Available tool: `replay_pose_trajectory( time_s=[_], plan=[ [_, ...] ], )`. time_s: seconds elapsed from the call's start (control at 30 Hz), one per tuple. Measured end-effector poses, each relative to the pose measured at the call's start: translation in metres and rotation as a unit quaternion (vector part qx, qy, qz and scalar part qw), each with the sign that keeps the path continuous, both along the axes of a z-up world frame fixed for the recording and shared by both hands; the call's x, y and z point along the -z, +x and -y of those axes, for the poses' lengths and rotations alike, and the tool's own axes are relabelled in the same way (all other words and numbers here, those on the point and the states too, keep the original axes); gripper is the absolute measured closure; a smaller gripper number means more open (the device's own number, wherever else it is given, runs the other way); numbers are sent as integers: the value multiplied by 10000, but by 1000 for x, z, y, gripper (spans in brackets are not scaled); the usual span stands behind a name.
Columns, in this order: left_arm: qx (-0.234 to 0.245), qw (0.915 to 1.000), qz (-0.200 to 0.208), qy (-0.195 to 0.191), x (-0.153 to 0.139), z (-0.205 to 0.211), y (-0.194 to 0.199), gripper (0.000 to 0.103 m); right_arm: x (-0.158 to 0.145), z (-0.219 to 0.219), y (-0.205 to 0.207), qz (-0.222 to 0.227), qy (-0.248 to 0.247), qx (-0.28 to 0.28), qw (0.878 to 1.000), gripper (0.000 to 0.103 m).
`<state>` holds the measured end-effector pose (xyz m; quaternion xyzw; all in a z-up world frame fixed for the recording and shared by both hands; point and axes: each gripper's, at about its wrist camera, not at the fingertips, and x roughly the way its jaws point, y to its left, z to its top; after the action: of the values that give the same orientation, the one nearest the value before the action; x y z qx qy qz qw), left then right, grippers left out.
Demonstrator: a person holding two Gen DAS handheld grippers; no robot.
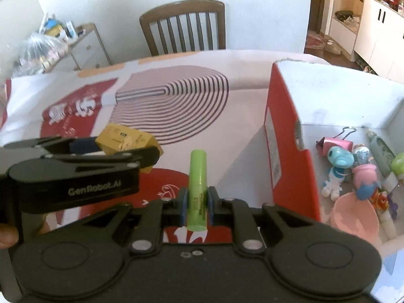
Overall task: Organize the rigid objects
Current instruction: 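Carry the yellow box and green highlighter into the shoebox and lower them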
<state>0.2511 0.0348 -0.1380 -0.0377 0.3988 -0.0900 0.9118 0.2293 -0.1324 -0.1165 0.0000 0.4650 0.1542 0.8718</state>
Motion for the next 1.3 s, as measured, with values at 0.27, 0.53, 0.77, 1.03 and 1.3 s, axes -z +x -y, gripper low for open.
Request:
replay_pose_trajectory(
  time_s=[0.27, 0.53, 0.77, 1.03, 1.3],
  plan=[
    [-25, 9997, 243, -17, -38, 9, -26, 31, -38, 21, -20, 300, 445, -97, 9985, 88],
    [59, 9988, 479, 18, -73, 36, -44, 31, -69, 51, -30, 626, 690, -138, 9956, 88],
    [288, 9982, 520, 45, -91, 76, -47, 31, -88, 97, -31, 827, 753, -5, 9937, 88],
    [717, 9961, 469, 194, -91, 140, -41, 31, -89, 161, -28, 946, 651, 299, 9929, 88],
    [961, 9946, 230, 306, -77, 198, -23, 31, -78, 222, -24, 951, 573, 647, 9917, 88]
  ],
)
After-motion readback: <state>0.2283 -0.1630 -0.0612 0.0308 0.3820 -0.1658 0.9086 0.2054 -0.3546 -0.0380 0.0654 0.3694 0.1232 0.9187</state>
